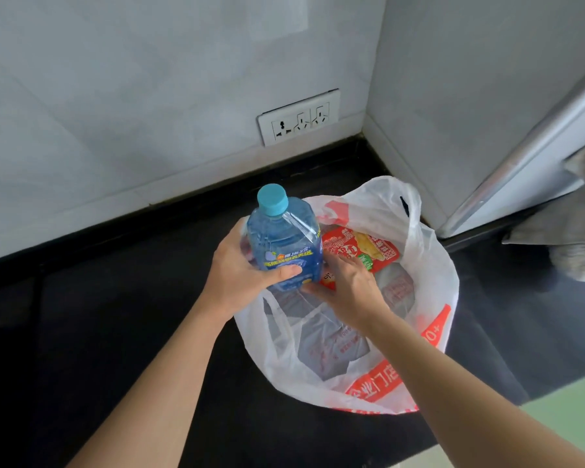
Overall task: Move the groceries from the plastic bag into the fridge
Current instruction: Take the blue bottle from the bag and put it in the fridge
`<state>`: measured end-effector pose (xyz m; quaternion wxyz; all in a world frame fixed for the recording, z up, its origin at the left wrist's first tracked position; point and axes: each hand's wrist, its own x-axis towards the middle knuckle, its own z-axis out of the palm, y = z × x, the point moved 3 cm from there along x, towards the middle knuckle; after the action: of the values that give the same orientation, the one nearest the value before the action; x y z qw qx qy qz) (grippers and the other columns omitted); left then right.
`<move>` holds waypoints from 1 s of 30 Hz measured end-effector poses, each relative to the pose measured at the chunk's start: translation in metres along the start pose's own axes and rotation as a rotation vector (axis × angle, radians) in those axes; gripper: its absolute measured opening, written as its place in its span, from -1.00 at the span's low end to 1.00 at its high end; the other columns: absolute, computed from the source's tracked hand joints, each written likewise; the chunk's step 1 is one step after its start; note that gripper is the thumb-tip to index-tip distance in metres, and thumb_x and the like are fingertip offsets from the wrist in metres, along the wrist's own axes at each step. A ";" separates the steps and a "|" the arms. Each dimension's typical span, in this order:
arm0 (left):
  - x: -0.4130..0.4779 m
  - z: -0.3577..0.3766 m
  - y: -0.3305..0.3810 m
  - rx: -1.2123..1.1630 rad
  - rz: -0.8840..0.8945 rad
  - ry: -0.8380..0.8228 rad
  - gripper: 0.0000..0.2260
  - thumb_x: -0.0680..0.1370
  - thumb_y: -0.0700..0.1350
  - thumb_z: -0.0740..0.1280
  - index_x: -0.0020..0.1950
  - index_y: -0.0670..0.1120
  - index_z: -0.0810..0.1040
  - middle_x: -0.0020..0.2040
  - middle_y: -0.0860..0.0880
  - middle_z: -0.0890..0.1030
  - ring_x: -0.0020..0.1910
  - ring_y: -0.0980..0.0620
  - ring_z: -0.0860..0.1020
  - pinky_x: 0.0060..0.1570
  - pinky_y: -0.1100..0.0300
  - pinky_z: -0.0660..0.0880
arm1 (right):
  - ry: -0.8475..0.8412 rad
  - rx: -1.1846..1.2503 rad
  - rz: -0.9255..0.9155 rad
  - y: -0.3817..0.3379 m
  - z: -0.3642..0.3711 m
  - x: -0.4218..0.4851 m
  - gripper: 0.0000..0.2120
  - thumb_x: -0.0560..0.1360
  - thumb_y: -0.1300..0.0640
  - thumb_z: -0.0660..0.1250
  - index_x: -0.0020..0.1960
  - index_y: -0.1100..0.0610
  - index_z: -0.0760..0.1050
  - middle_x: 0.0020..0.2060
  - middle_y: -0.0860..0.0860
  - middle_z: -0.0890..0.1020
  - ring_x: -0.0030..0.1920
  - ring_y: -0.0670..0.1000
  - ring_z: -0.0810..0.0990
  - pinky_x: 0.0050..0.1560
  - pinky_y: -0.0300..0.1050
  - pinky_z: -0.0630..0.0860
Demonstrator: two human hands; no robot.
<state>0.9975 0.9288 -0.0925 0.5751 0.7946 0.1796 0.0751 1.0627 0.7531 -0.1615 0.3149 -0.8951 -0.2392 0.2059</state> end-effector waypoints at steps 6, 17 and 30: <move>-0.022 -0.002 0.056 -0.042 0.058 -0.013 -0.42 0.28 -0.10 0.65 0.24 -0.02 0.53 0.12 0.05 0.67 0.15 0.06 0.64 0.06 0.04 0.63 | 0.029 0.213 -0.099 -0.017 -0.041 -0.038 -0.73 0.55 0.02 0.43 0.23 0.00 0.55 -0.07 -0.28 0.61 -0.11 -0.29 0.60 -0.10 -0.42 0.52; -0.097 -0.007 0.155 -0.127 0.148 0.076 -0.44 0.25 0.06 0.60 0.20 0.00 0.56 0.11 0.08 0.68 0.16 0.09 0.62 0.08 0.17 0.61 | 0.078 0.363 -0.220 -0.057 -0.102 -0.121 -0.44 0.47 -0.21 0.32 0.41 -0.01 0.46 0.07 -0.24 0.64 0.05 -0.25 0.62 -0.02 -0.39 0.58; -0.157 -0.027 0.194 -0.174 0.189 0.209 -0.52 0.28 0.03 0.58 0.16 0.05 0.59 0.10 0.08 0.69 0.15 0.10 0.62 0.17 0.06 0.54 | 0.105 0.490 -0.392 -0.088 -0.116 -0.159 -0.51 0.50 -0.17 0.38 0.37 0.00 0.50 0.14 -0.19 0.68 0.11 -0.12 0.69 0.09 -0.08 0.67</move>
<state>0.8826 0.8411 0.1129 0.6103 0.7431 0.1556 0.2263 0.9697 0.6713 0.0150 0.5666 -0.7391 -0.3337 0.1463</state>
